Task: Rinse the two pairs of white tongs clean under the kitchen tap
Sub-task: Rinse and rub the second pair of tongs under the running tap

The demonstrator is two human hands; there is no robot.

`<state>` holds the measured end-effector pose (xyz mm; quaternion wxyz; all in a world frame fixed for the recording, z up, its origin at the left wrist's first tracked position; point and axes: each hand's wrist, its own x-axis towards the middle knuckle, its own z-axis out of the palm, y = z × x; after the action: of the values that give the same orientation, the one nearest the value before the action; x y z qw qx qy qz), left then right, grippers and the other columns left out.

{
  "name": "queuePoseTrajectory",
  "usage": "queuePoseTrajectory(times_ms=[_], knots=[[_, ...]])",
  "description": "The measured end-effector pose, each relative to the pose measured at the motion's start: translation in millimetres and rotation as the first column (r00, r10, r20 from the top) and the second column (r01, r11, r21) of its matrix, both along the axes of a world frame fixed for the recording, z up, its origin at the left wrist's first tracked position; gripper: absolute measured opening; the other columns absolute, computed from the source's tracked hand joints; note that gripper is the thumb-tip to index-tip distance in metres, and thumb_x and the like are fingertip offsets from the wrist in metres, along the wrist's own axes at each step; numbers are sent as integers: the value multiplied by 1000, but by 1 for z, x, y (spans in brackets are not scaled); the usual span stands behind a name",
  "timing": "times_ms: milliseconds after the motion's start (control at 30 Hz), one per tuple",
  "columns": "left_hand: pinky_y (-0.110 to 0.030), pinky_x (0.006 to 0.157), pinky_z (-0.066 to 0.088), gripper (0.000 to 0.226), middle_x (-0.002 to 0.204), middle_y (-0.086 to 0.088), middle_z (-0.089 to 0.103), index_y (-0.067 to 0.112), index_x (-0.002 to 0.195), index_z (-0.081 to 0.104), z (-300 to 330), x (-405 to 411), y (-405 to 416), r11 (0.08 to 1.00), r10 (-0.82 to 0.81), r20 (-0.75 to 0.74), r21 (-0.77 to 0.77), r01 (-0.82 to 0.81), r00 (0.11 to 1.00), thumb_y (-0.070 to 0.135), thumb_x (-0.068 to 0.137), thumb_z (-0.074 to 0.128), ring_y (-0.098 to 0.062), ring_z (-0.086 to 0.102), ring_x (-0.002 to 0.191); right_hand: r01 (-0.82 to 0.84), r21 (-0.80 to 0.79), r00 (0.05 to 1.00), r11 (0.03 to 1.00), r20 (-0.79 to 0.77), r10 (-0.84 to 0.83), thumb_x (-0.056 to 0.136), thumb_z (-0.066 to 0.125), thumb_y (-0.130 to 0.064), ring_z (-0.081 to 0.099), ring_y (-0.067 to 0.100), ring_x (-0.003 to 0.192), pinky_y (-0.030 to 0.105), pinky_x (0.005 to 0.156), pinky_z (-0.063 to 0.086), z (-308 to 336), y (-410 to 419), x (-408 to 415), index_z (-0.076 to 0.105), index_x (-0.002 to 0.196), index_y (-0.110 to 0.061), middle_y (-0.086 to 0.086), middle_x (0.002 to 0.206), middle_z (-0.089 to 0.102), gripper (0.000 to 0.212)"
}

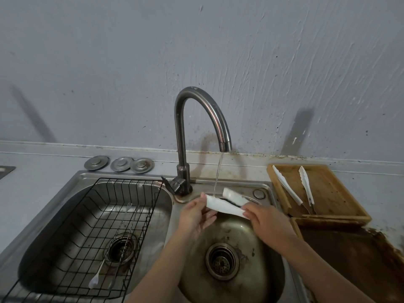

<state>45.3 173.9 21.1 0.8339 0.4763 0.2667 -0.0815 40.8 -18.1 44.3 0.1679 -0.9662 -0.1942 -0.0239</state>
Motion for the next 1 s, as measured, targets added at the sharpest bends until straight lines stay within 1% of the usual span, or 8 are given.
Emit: queuePoseTrajectory(times_ms=[100,200,300,433,600,800,900,1000], knots=[[-19,36,44,21,54,-3,66,15,84,63,10,0,3,974,-87,-17,210,89,996,33,90,57,-9,62,48,-14,64,999,998,-32,16,98,41,-30,52,-5,68,15,69,46,0,-11,2,62,113,-23,-11,89,65,27],[-17,35,38,28,53,-5,60,14,79,63,14,1,4,900,-162,-4,409,150,987,34,93,51,-10,53,43,-14,69,999,997,-38,17,97,43,-30,46,-11,60,8,63,36,0,-18,3,62,114,-23,-16,85,62,26],[-14,38,45,21,60,-8,60,9,85,63,15,2,3,904,-215,71,391,172,974,24,94,52,-5,54,40,5,85,1000,996,-23,-3,96,45,-30,46,-9,59,10,63,39,1,-20,2,63,111,-23,-18,81,59,25],[-18,46,48,13,52,-7,59,4,79,60,18,1,6,894,-287,157,397,206,945,0,90,55,-9,53,39,13,102,1000,995,-5,-12,96,46,-32,58,-3,76,17,75,48,-2,-22,3,63,111,-25,-12,93,69,25],[-17,51,52,15,47,-1,63,2,83,60,17,0,11,890,-318,240,409,202,917,-1,93,49,-7,56,43,-27,146,999,989,38,21,94,47,-33,55,-7,71,9,67,42,-2,-21,-1,61,108,-25,-25,76,54,21],[-17,50,51,22,50,-5,61,5,75,55,17,-3,16,871,-325,297,465,162,898,-3,94,46,-9,54,41,139,348,965,927,164,-206,90,55,-27,55,4,96,33,87,51,-3,-24,4,54,119,-17,-9,106,57,31],[-21,55,52,22,52,-6,62,7,76,58,15,-4,16,843,-347,298,515,156,889,0,94,47,-14,56,45,376,333,920,865,-245,-305,92,49,-42,59,17,104,37,88,52,3,-25,14,45,128,-15,2,118,58,45],[-24,57,51,24,54,-9,61,6,76,60,15,-4,14,852,-334,323,506,136,885,0,95,46,-13,54,46,476,192,722,859,-643,-256,95,39,-46,66,16,69,24,59,53,4,-24,18,52,112,-12,7,87,66,41]])
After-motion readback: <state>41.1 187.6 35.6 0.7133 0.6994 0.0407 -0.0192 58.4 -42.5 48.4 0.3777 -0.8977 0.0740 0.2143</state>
